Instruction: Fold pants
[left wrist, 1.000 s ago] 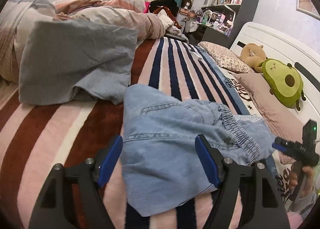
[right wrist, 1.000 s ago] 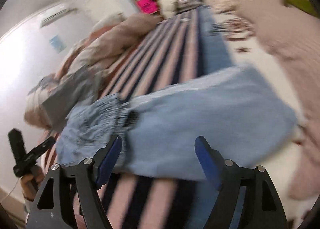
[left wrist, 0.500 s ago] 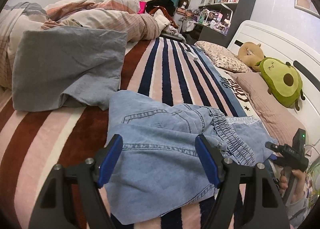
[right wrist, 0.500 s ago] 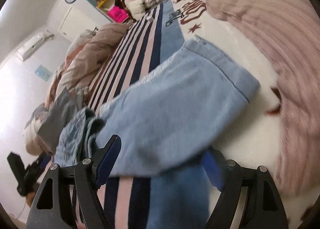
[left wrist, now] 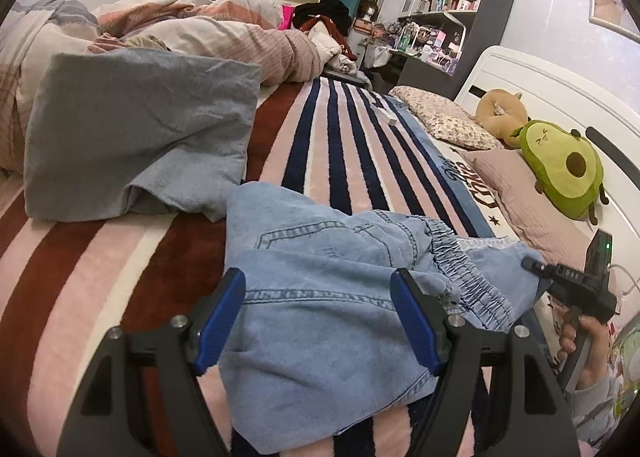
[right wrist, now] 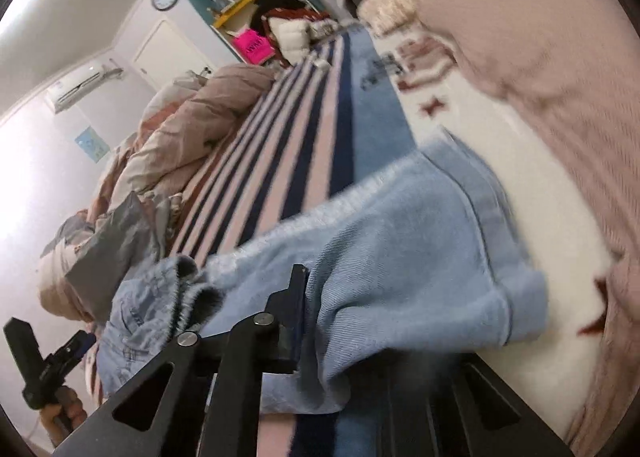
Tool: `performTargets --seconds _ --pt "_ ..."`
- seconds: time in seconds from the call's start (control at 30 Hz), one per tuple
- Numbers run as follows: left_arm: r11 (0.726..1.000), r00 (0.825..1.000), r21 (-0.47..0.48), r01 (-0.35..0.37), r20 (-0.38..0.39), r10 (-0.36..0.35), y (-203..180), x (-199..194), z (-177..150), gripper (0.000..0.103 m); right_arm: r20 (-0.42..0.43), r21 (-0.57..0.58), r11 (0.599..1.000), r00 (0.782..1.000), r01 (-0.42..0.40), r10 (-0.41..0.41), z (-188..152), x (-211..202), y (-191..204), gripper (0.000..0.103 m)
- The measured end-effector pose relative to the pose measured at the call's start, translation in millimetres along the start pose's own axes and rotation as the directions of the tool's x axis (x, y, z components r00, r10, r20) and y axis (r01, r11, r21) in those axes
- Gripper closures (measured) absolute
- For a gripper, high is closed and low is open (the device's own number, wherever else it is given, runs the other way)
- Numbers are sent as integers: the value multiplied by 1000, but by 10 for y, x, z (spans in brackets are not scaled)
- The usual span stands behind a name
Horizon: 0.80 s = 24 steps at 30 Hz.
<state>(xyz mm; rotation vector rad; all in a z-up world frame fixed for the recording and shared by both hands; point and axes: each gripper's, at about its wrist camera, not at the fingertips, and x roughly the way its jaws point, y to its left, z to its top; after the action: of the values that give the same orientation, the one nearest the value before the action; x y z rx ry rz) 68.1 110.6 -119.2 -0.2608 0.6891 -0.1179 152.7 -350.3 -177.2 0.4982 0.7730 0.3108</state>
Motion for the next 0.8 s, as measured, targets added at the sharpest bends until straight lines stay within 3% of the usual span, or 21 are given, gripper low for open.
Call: performTargets --seconds 0.27,0.43,0.6,0.7,0.8 --pt "1000 998 -12 10 60 -9 171 -271 -22 32 98 -152 984 989 -92 108 196 -117 813 99" --pt "1000 995 -30 6 96 -3 346 -455 -60 32 60 -327 930 979 -165 194 81 64 1634 99" --pt "998 993 -55 1 115 6 503 -555 -105 31 -87 -525 812 965 -256 248 -327 438 2391 99" --pt "997 993 -73 0 119 9 588 -590 -147 31 -235 -602 737 950 -307 204 -655 708 2643 99" --pt "996 993 -92 0 114 10 656 -589 -181 31 -365 -637 676 917 -371 160 -974 916 2705 98"
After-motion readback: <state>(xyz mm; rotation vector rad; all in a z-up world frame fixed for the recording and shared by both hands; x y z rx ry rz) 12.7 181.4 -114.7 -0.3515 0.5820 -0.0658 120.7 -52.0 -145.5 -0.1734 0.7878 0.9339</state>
